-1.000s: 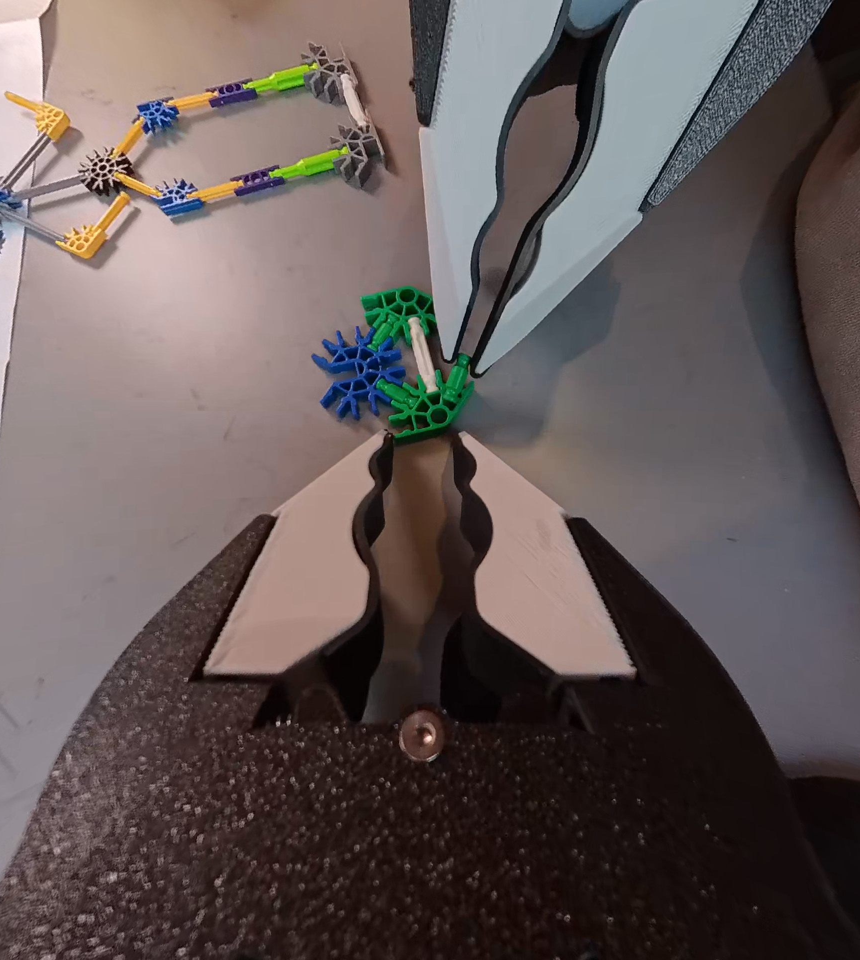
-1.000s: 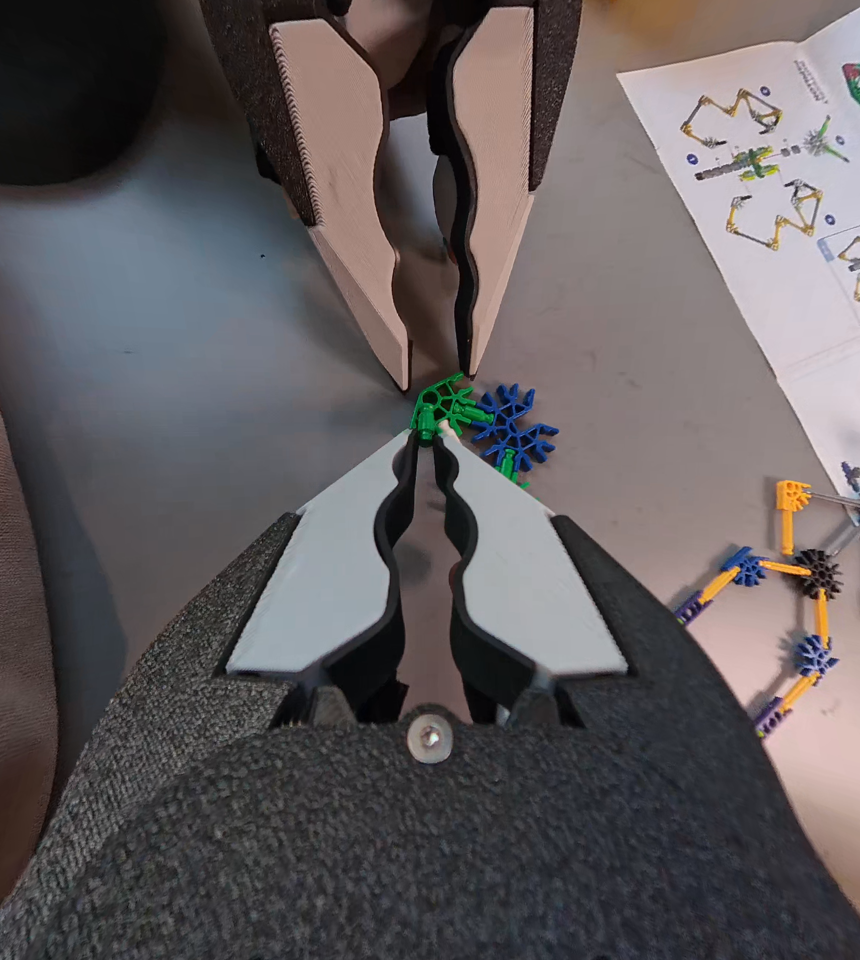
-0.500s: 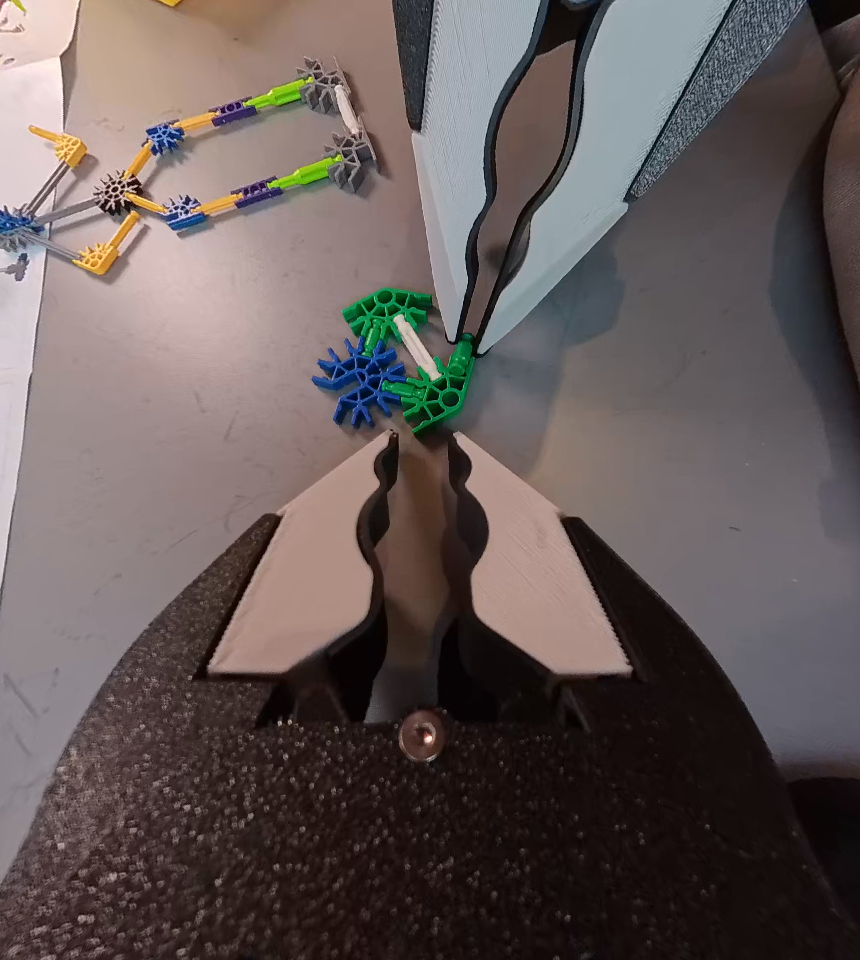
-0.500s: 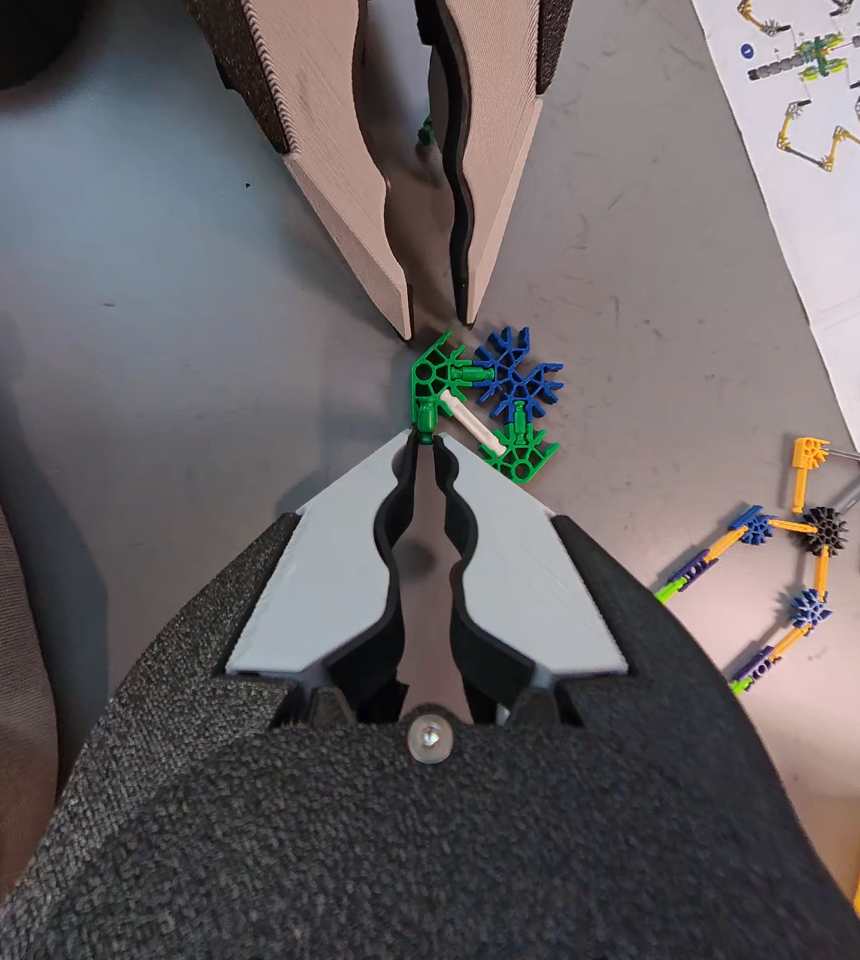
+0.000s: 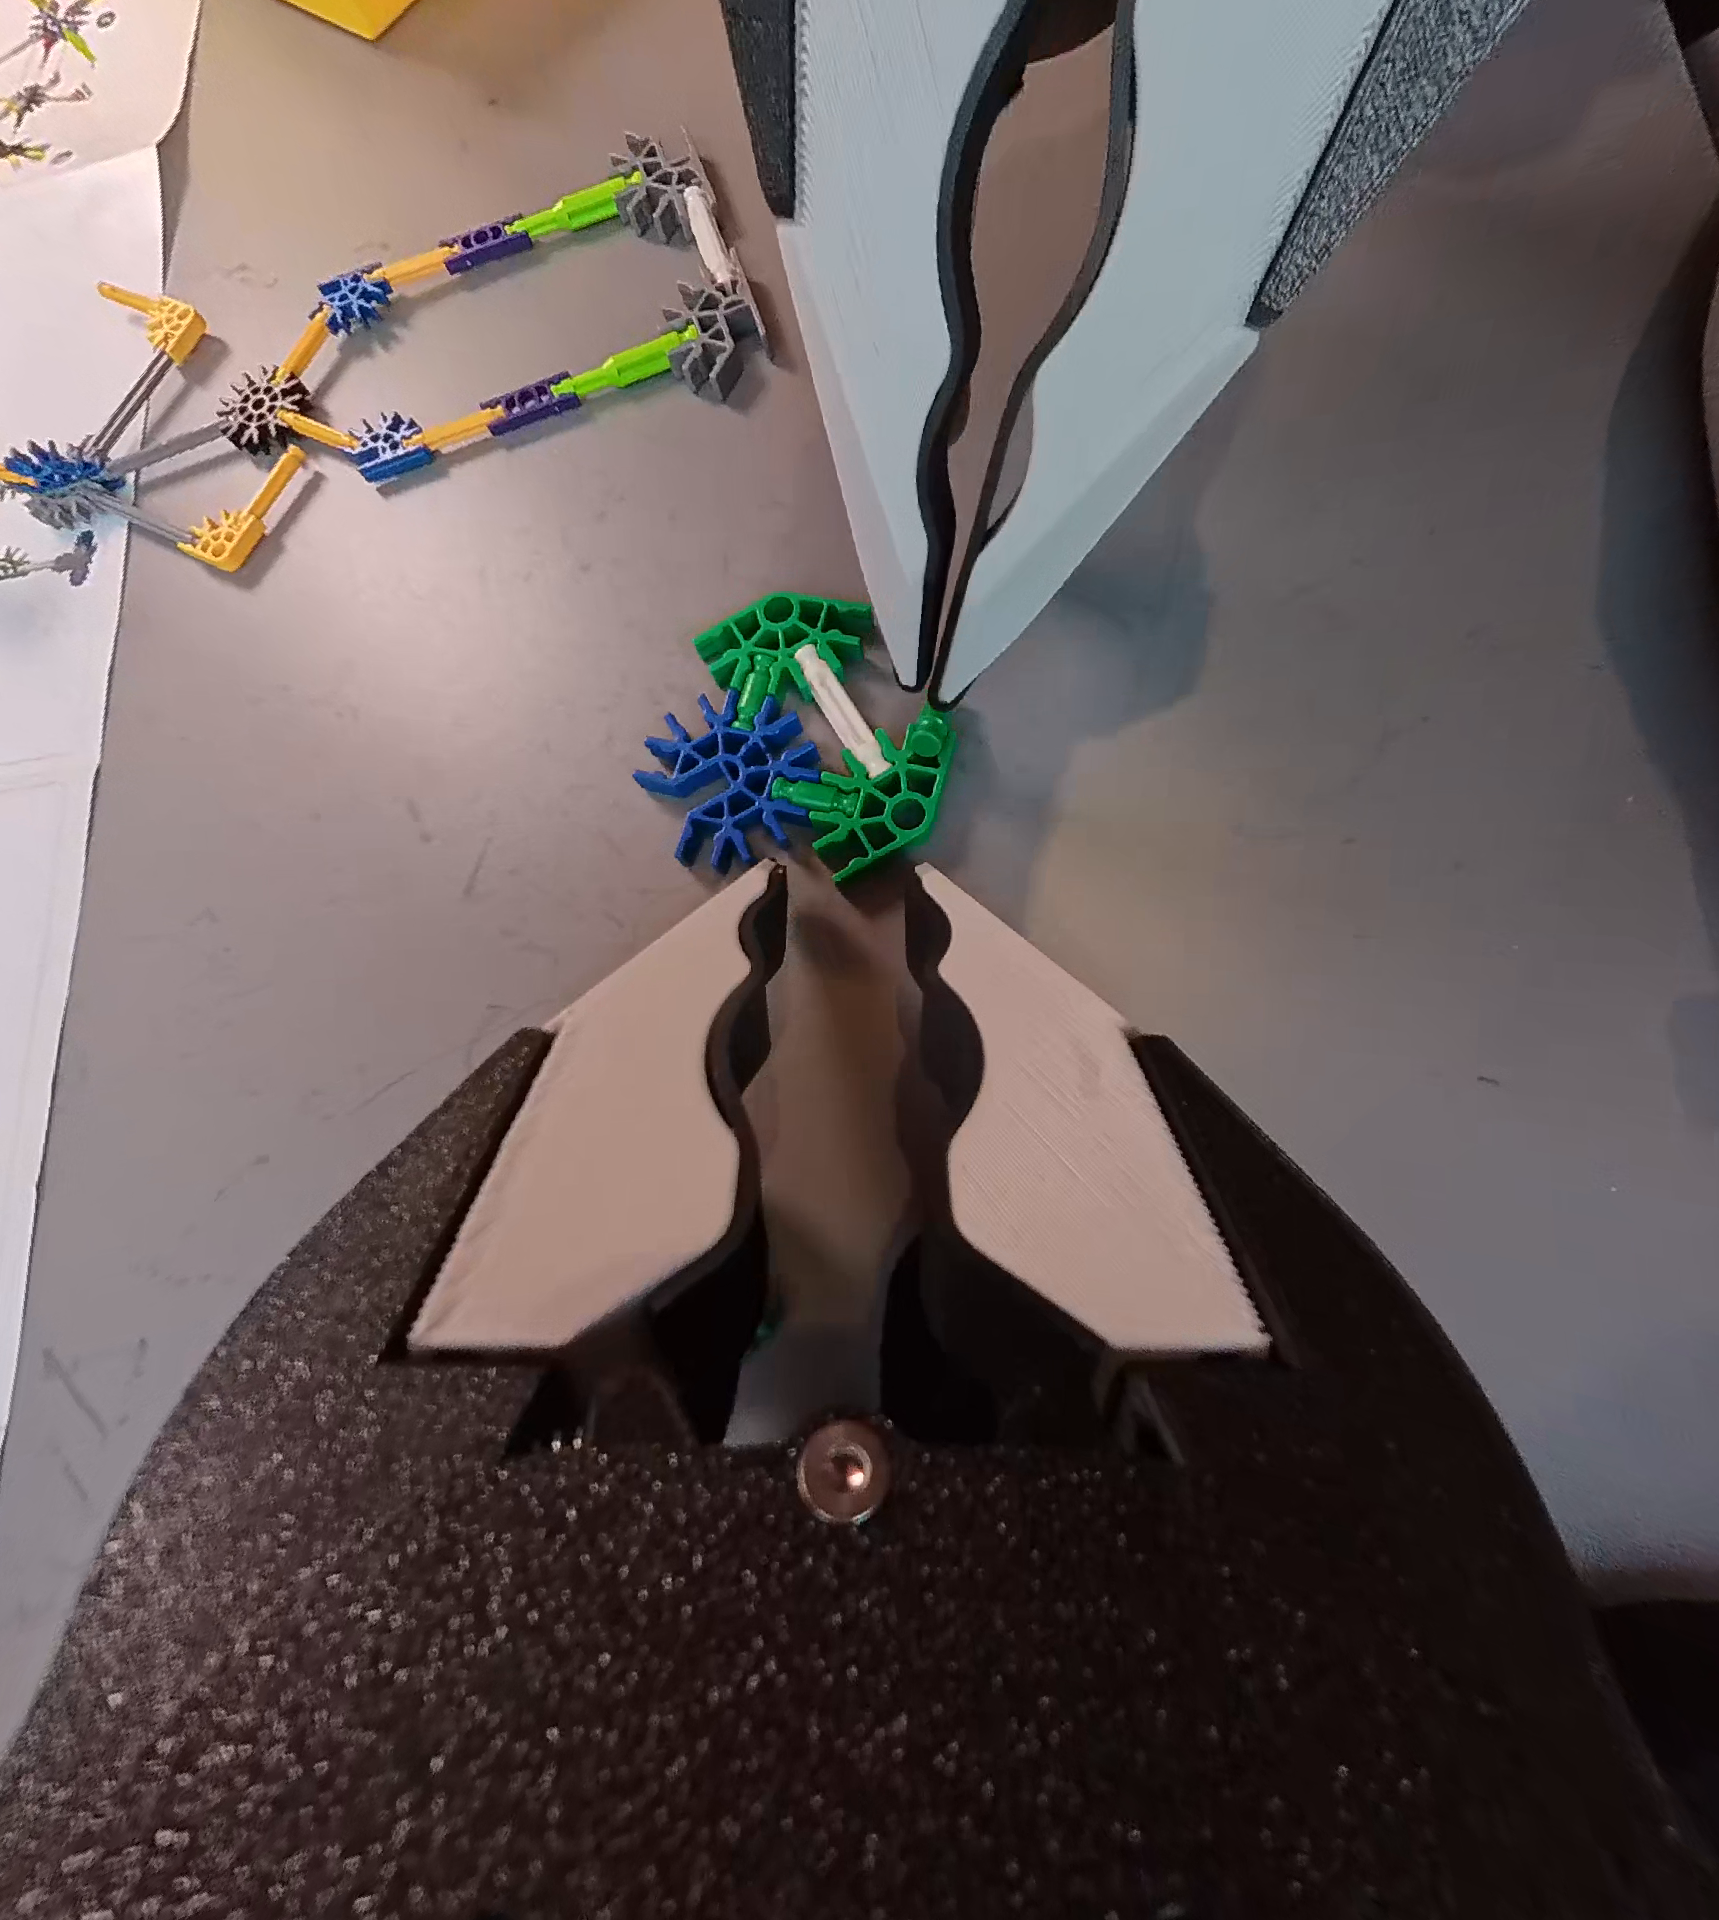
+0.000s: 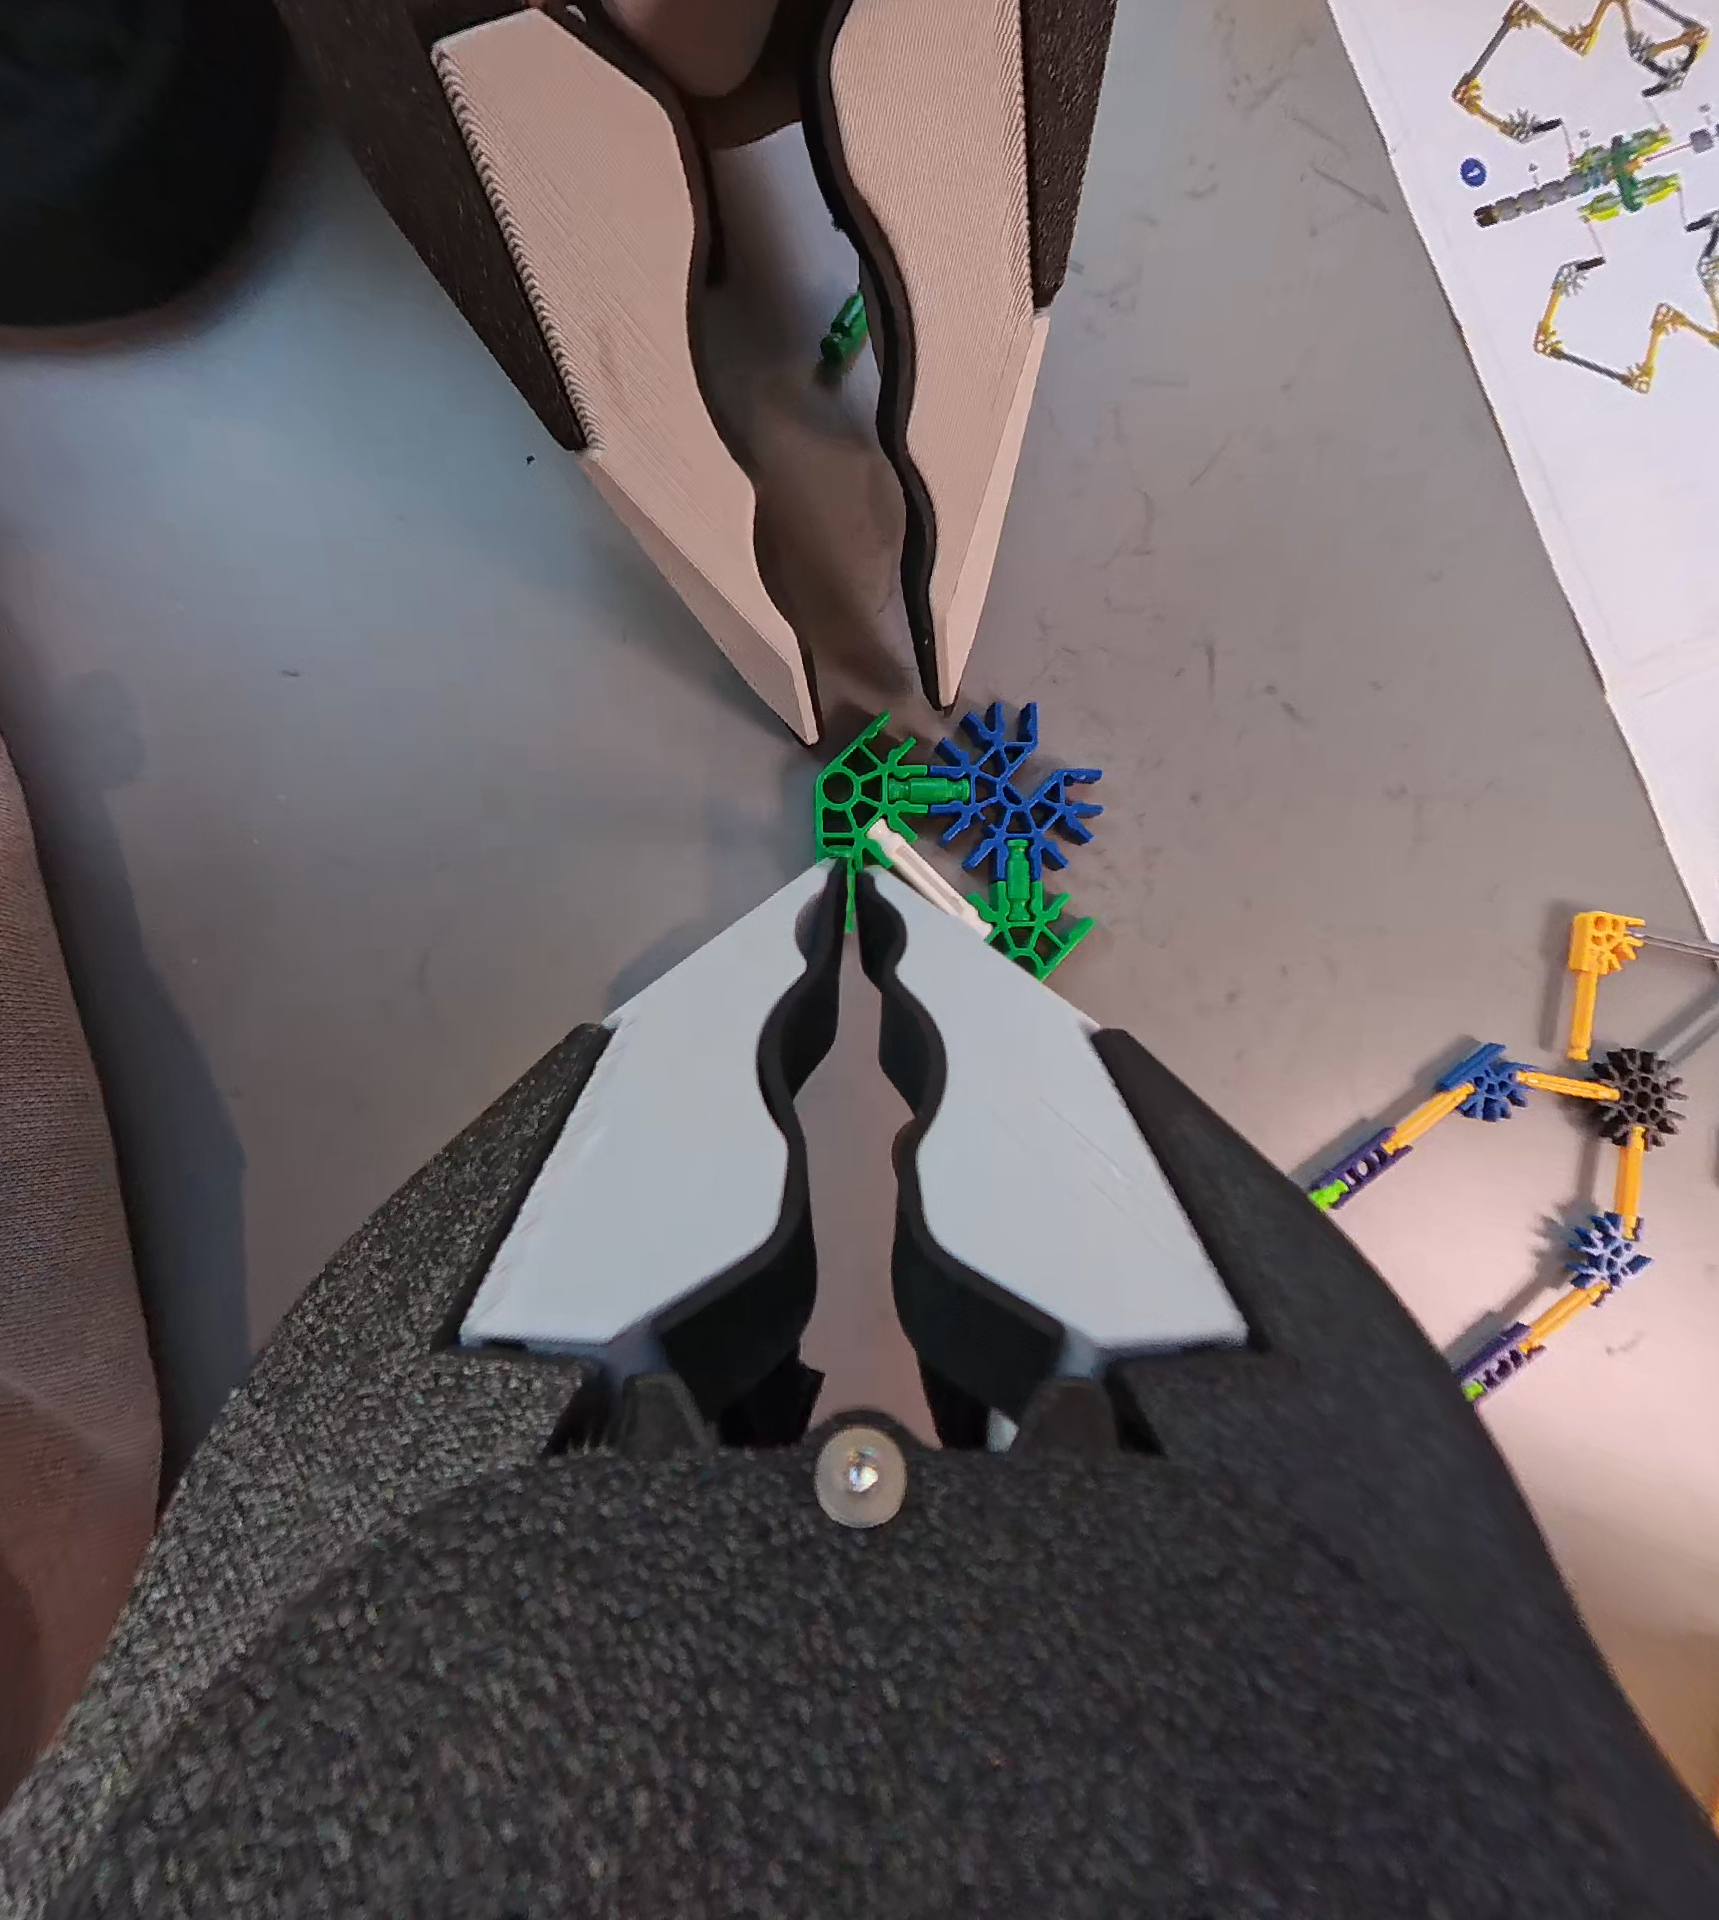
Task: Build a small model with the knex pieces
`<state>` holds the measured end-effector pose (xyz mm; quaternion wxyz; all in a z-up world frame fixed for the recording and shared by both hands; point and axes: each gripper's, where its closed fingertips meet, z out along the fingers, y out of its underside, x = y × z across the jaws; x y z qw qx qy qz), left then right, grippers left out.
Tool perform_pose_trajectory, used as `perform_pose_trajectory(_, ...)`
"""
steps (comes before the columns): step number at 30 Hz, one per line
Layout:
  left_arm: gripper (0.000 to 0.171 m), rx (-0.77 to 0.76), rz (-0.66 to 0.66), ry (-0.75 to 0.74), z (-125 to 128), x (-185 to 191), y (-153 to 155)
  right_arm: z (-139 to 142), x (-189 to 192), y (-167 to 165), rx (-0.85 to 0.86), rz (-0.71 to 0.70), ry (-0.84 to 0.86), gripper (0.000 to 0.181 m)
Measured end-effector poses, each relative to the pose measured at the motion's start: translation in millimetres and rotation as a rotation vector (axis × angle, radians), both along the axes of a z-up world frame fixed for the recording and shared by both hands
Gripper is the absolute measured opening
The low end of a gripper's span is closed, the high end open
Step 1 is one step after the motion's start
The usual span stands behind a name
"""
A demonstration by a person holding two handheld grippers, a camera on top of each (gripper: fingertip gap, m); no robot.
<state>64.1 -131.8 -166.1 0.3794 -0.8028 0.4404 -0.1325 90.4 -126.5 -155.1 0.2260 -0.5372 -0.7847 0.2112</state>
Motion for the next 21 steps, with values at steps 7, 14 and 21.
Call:
perform_pose_trajectory(7, 0.019, -0.002, -0.004, -0.008, -0.5, 2.1, -0.3, -6.5, -3.5, -4.0, -0.030, 0.016, -0.029, 0.000)
perform_pose_trajectory(14, 0.017, -0.003, -0.006, -0.008, -0.8, 3.4, -0.7, -5.7, -5.8, -4.3, -0.018, 0.048, -0.074, 0.000)
perform_pose_trajectory(21, 0.017, -0.002, -0.005, -0.004, -0.8, 3.5, -1.0, -6.7, -5.3, -4.0, -0.002, 0.080, -0.152, 0.000)
